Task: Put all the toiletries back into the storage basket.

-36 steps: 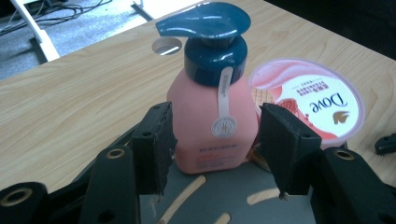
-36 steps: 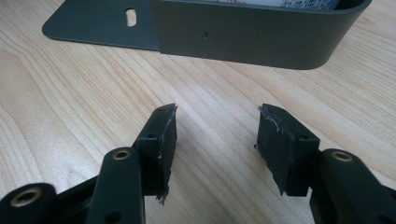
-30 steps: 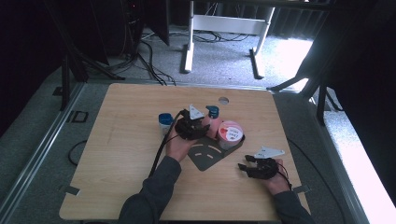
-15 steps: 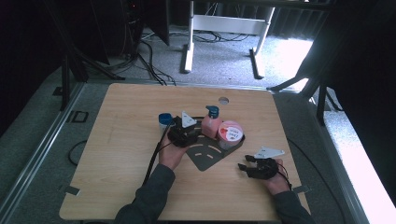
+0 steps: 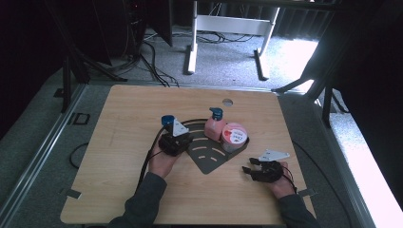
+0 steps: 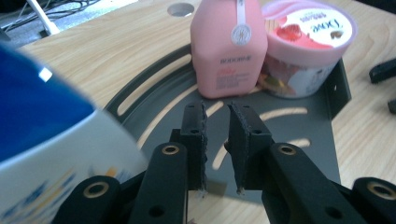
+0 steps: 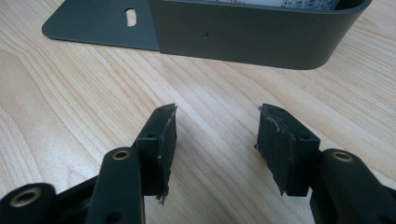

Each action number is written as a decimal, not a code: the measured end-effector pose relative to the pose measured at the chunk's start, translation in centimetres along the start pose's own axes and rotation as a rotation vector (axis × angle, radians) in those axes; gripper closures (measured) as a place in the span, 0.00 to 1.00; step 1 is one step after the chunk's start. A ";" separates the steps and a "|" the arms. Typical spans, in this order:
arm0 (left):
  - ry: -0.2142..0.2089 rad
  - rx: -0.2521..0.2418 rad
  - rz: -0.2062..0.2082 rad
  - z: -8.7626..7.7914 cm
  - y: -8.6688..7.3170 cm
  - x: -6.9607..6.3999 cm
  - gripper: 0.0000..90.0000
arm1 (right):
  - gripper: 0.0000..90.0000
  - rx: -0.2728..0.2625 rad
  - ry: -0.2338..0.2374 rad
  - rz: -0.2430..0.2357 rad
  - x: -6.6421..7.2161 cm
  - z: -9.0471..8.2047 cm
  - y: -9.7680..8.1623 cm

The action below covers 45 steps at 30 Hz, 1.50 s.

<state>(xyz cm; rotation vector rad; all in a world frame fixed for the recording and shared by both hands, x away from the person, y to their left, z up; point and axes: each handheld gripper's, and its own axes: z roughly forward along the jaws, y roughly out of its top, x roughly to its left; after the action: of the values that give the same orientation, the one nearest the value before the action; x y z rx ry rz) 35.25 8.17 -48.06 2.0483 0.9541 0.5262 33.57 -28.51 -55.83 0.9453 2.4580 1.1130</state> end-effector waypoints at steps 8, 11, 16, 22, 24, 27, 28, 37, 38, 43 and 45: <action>-0.041 0.007 0.001 -1.7 -1.2 1.0 0.76 | 0.52 0.001 0.001 0.007 0.0 0.0 0.0; -0.036 0.004 -0.003 -2.3 -1.5 1.5 0.74 | 0.52 0.001 0.001 0.009 0.0 0.0 0.0; -0.023 0.007 -0.010 -3.2 -1.8 2.2 0.72 | 0.52 0.000 0.002 0.009 0.0 0.0 0.0; -0.014 0.015 -0.018 -4.0 -2.4 3.0 0.68 | 0.52 -0.001 0.003 0.011 0.0 0.0 0.0; -0.012 0.014 -0.027 -4.3 -2.7 3.3 0.68 | 0.52 -0.002 0.002 0.009 0.0 0.0 0.0; -0.011 0.013 -0.042 -4.5 -2.9 3.6 0.66 | 0.52 -0.002 0.002 0.008 0.0 0.0 0.0; -0.006 0.015 -0.044 -4.6 -3.0 3.7 0.65 | 0.52 -0.002 0.002 0.008 0.0 0.0 0.0; 0.020 0.016 -0.078 -5.2 -3.0 5.1 0.56 | 0.52 -0.001 0.001 0.008 0.0 0.0 0.0; 0.024 0.016 -0.080 -5.3 -3.0 5.3 0.55 | 0.52 -0.001 0.002 0.008 0.0 0.0 0.0; 0.051 -0.008 -0.079 -5.8 -2.6 5.7 0.49 | 0.52 -0.002 0.001 0.009 0.0 0.0 0.0; 0.056 -0.010 -0.080 -5.7 -2.5 5.9 0.48 | 0.52 -0.002 0.001 0.009 0.0 0.0 0.0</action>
<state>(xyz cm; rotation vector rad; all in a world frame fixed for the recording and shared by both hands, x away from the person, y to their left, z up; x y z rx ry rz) 34.20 16.54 -46.43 1.9867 1.0597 0.5465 33.55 -28.51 -55.84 0.9560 2.4552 1.1184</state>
